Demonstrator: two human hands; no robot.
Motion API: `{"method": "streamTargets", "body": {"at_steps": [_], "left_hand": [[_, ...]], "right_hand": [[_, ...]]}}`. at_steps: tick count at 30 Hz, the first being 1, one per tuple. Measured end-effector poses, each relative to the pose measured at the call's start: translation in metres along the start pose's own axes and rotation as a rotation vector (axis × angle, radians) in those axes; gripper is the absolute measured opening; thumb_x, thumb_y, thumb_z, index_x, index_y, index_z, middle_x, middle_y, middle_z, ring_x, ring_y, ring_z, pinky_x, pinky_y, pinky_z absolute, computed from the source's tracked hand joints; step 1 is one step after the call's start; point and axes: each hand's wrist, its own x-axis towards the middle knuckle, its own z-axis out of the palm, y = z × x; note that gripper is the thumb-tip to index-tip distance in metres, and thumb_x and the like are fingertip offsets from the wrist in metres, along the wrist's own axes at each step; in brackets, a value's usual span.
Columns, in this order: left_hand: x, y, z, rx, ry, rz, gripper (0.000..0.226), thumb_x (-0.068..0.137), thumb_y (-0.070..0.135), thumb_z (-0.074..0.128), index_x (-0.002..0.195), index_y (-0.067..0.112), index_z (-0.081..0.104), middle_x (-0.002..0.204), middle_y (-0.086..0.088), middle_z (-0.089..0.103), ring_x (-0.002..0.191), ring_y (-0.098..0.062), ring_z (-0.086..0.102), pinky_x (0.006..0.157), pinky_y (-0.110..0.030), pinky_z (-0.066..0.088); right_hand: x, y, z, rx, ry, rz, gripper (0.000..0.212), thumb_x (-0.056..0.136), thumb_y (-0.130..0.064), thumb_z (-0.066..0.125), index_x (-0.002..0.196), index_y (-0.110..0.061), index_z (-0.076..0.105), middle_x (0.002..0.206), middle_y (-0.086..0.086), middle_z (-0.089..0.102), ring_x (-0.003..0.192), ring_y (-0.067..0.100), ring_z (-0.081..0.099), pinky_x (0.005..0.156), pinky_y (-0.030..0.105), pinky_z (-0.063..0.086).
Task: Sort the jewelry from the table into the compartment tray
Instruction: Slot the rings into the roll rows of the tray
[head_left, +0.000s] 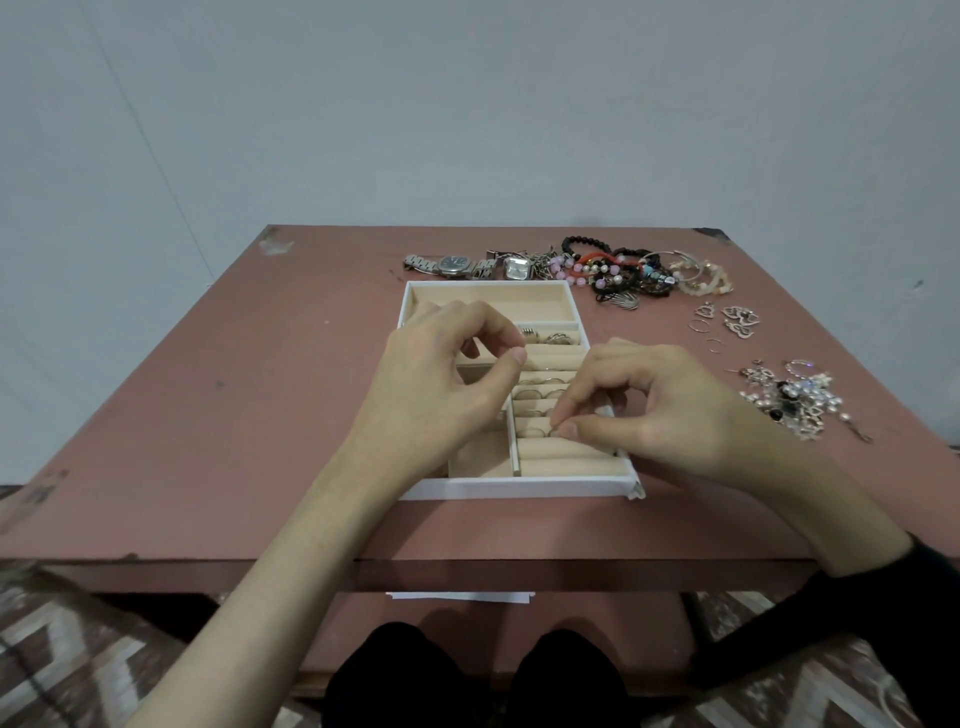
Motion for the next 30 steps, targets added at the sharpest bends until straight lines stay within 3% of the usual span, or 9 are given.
{"method": "streamTargets", "body": {"at_steps": [4, 7, 12, 15, 19, 24, 30], "left_hand": [[0.001, 0.002, 0.001, 0.026, -0.021, -0.001, 0.004, 0.076, 0.031, 0.06, 0.075, 0.029, 0.063, 0.069, 0.022, 0.059, 0.075, -0.002, 0.048, 0.062, -0.011, 0.031], [0.008, 0.016, 0.007, 0.016, -0.055, 0.012, 0.008, 0.082, 0.02, 0.064, 0.075, 0.024, 0.064, 0.071, 0.016, 0.061, 0.071, -0.001, 0.049, 0.061, -0.008, 0.033], [0.039, 0.05, 0.035, -0.018, -0.152, 0.079, 0.005, 0.083, 0.019, 0.061, 0.082, 0.019, 0.066, 0.08, 0.009, 0.067, 0.071, -0.004, 0.054, 0.065, -0.011, 0.039], [0.063, 0.06, 0.063, 0.034, -0.225, 0.103, 0.009, 0.082, 0.022, 0.061, 0.086, 0.019, 0.068, 0.075, 0.009, 0.062, 0.063, -0.001, 0.05, 0.061, -0.009, 0.036], [0.086, 0.063, 0.1, 0.103, -0.347, 0.125, 0.01, 0.083, 0.019, 0.061, 0.09, 0.02, 0.068, 0.072, 0.012, 0.057, 0.061, 0.002, 0.048, 0.058, -0.013, 0.037], [0.101, 0.055, 0.133, 0.182, -0.482, 0.085, 0.012, 0.082, 0.016, 0.064, 0.092, 0.014, 0.069, 0.086, 0.0, 0.067, 0.076, -0.011, 0.056, 0.072, -0.021, 0.043], [0.107, 0.052, 0.156, 0.243, -0.532, 0.055, 0.02, 0.079, 0.029, 0.07, 0.093, 0.014, 0.07, 0.098, -0.005, 0.069, 0.093, -0.019, 0.063, 0.082, -0.03, 0.05]], "right_hand": [[-0.005, 0.001, -0.008, 0.134, 0.095, -0.016, 0.007, 0.073, -0.02, 0.072, 0.08, -0.022, 0.074, 0.077, -0.001, 0.068, 0.067, 0.01, 0.054, 0.065, 0.022, 0.042], [-0.006, 0.01, -0.026, 0.146, 0.25, 0.013, 0.011, 0.08, -0.013, 0.07, 0.082, -0.024, 0.073, 0.079, 0.001, 0.068, 0.067, 0.016, 0.055, 0.067, 0.029, 0.046], [-0.001, 0.054, -0.068, 0.072, 0.582, 0.165, 0.017, 0.083, -0.011, 0.066, 0.081, -0.027, 0.071, 0.081, 0.011, 0.068, 0.069, 0.01, 0.052, 0.067, 0.021, 0.041], [0.001, 0.081, -0.09, -0.126, 0.692, 0.287, 0.014, 0.084, -0.012, 0.062, 0.089, -0.02, 0.072, 0.071, 0.002, 0.063, 0.056, -0.007, 0.05, 0.058, 0.006, 0.036], [0.0, 0.104, -0.097, -0.183, 0.728, 0.354, 0.016, 0.084, -0.01, 0.058, 0.089, -0.018, 0.071, 0.066, -0.005, 0.058, 0.058, 0.0, 0.05, 0.054, 0.004, 0.035], [-0.001, 0.118, -0.094, -0.2, 0.711, 0.364, 0.014, 0.084, -0.01, 0.06, 0.088, -0.018, 0.071, 0.068, -0.003, 0.06, 0.06, 0.003, 0.049, 0.055, 0.006, 0.037], [0.0, 0.119, -0.094, -0.204, 0.719, 0.356, 0.017, 0.082, -0.009, 0.06, 0.084, -0.022, 0.07, 0.067, -0.002, 0.059, 0.06, 0.003, 0.05, 0.057, 0.005, 0.036]]}}
